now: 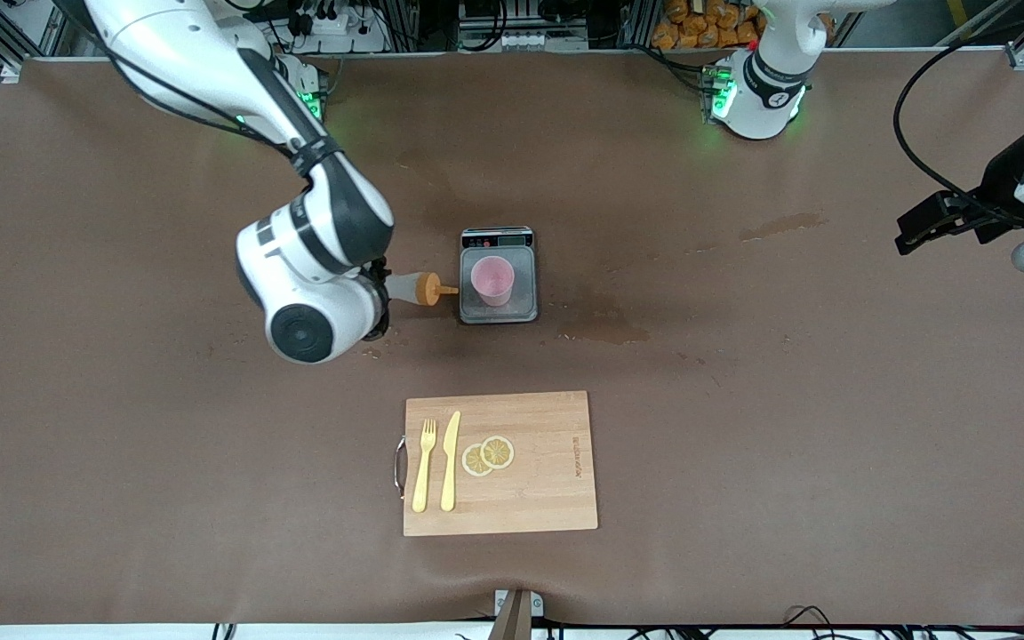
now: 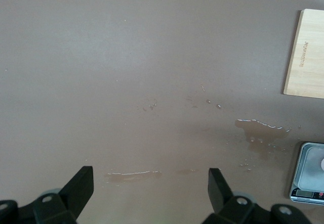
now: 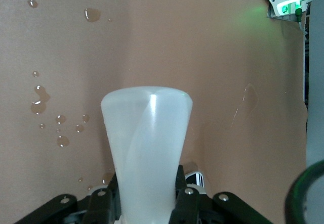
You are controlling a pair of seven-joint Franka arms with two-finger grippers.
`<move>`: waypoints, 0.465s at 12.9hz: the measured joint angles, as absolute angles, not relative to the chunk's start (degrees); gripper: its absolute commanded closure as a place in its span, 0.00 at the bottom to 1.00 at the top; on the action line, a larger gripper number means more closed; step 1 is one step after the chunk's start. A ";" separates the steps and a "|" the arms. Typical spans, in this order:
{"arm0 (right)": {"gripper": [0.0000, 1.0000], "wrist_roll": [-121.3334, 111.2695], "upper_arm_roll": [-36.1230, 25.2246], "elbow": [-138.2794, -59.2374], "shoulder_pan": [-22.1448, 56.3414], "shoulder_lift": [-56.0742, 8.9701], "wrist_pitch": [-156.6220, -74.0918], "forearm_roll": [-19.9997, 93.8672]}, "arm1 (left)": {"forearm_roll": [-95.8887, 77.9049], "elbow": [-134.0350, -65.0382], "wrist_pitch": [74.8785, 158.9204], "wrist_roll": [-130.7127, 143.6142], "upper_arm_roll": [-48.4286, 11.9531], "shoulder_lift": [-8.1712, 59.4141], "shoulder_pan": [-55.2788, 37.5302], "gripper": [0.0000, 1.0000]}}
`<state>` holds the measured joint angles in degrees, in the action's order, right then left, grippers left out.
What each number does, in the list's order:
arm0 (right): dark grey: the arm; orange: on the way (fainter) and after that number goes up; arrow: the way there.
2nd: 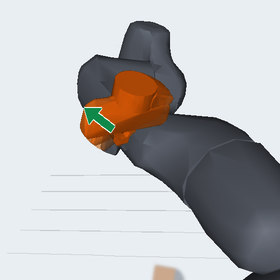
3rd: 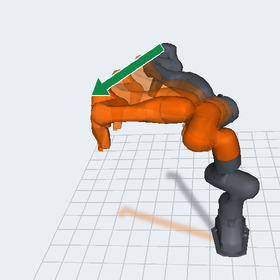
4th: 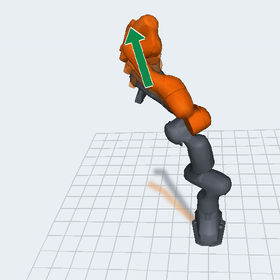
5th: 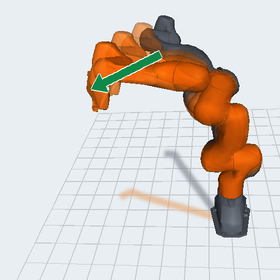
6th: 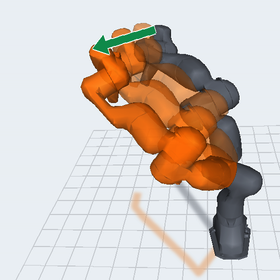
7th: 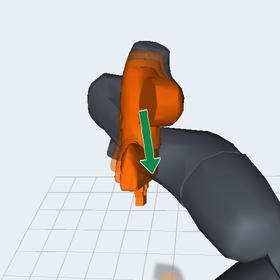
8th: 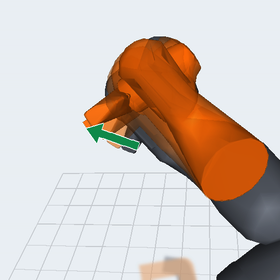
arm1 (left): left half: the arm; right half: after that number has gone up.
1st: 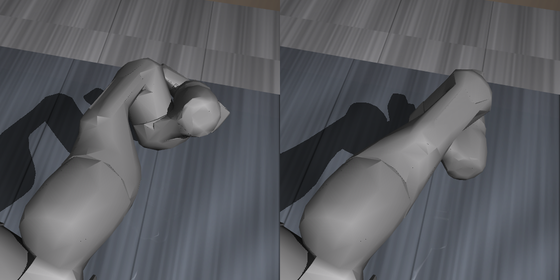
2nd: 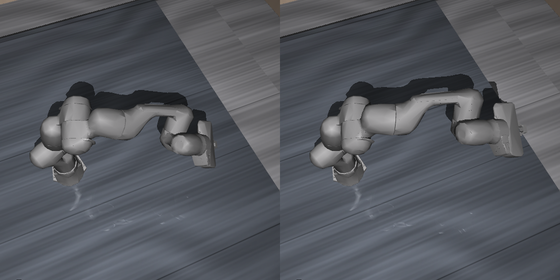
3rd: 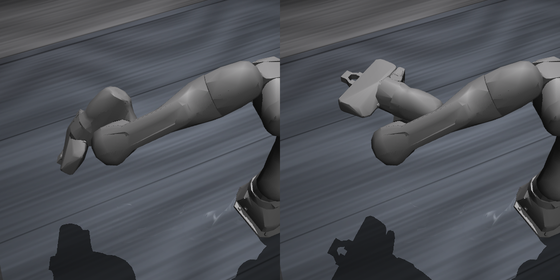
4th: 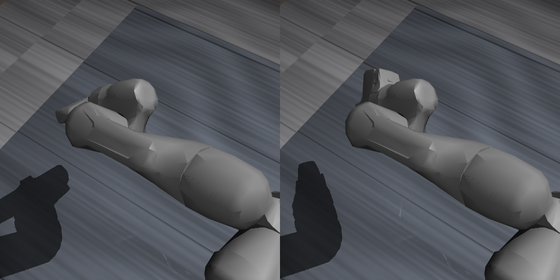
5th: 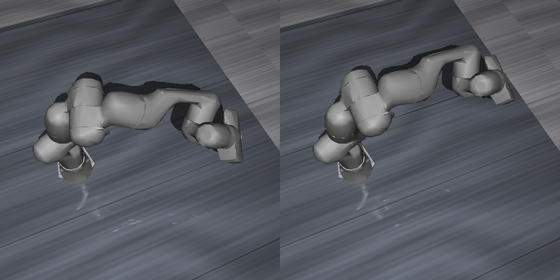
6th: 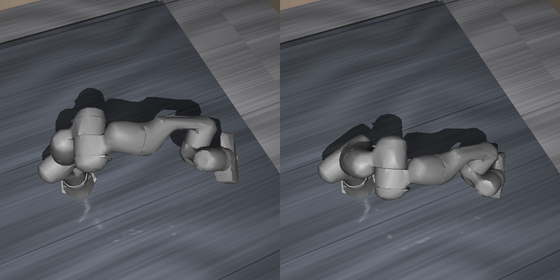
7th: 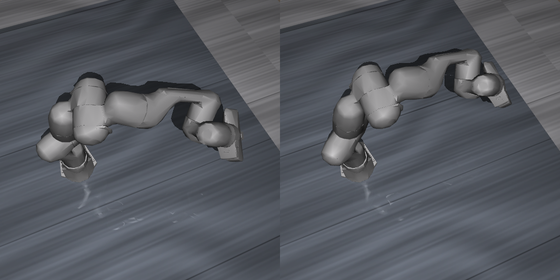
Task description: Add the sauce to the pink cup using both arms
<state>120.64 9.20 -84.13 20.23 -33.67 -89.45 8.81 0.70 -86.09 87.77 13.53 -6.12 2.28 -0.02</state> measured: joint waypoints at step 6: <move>0.61 123.03 9.12 -84.14 21.73 -33.68 -85.19 5.79 | 0.70 -86.22 87.67 13.49 -6.12 2.47 -0.16 0.00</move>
